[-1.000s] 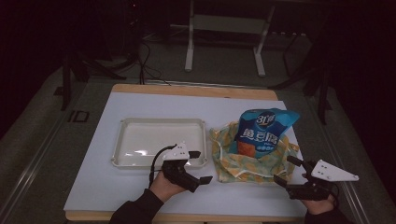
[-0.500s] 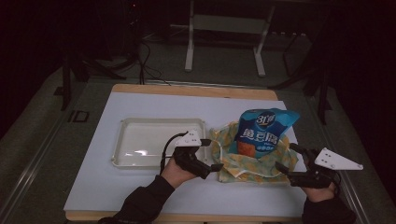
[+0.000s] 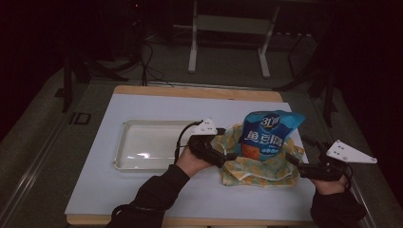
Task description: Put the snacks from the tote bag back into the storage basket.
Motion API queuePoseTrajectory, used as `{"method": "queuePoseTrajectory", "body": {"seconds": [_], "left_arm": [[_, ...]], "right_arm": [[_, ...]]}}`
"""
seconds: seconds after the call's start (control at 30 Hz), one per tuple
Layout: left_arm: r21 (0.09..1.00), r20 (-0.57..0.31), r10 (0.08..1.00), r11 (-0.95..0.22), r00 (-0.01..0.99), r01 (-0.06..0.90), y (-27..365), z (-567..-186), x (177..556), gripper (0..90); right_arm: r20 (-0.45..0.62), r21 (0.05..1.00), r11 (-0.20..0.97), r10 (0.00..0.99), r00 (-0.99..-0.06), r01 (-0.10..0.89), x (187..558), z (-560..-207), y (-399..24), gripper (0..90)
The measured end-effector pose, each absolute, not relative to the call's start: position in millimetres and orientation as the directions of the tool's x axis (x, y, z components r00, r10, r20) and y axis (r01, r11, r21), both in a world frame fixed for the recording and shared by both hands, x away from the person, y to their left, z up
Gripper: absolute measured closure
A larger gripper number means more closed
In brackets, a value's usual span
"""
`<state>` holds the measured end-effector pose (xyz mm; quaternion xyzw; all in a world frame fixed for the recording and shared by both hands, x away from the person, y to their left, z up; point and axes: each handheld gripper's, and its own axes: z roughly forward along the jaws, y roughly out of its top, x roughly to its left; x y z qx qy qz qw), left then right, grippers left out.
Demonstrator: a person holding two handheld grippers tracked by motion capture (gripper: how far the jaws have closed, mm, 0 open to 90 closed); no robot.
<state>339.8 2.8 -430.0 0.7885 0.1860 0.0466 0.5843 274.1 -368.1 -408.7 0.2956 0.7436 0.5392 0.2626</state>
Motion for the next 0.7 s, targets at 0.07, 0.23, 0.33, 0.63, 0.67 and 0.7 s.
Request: {"method": "queuePoseTrajectory", "body": {"seconds": [0.07, 0.23, 0.33, 0.63, 0.67, 0.7], "left_arm": [[0.94, -0.142, 0.355, -0.243, 0.924, 0.238, 0, -428, 345, 1.9], [0.944, -0.133, 0.369, -0.235, 0.92, 0.231, -8, -426, 357, 2.1], [0.943, -0.122, 0.376, -0.245, 0.918, 0.226, -15, -427, 364, 2.1], [0.93, -0.117, 0.372, -0.285, 0.921, 0.233, -35, -438, 379, 2.4], [0.93, -0.114, 0.378, -0.284, 0.919, 0.232, -37, -439, 379, 4.6], [0.933, -0.107, 0.386, -0.28, 0.916, 0.227, -39, -439, 380, 4.7]], "right_arm": [[-0.069, 0.958, 0.238, 0.729, -0.681, 0.159, 277, -408, -370, 12.4], [-0.06, 0.956, 0.234, 0.747, -0.663, 0.178, 287, -410, -372, 12.5], [-0.052, 0.953, 0.234, 0.752, -0.657, 0.193, 293, -413, -372, 12.5], [-0.048, 0.943, 0.248, 0.761, -0.646, 0.221, 309, -425, -369, 16.8], [-0.038, 0.944, 0.24, 0.762, -0.647, 0.227, 310, -426, -368, 16.8], [-0.036, 0.943, 0.239, 0.762, -0.646, 0.23, 311, -427, -368, 16.8]]}}
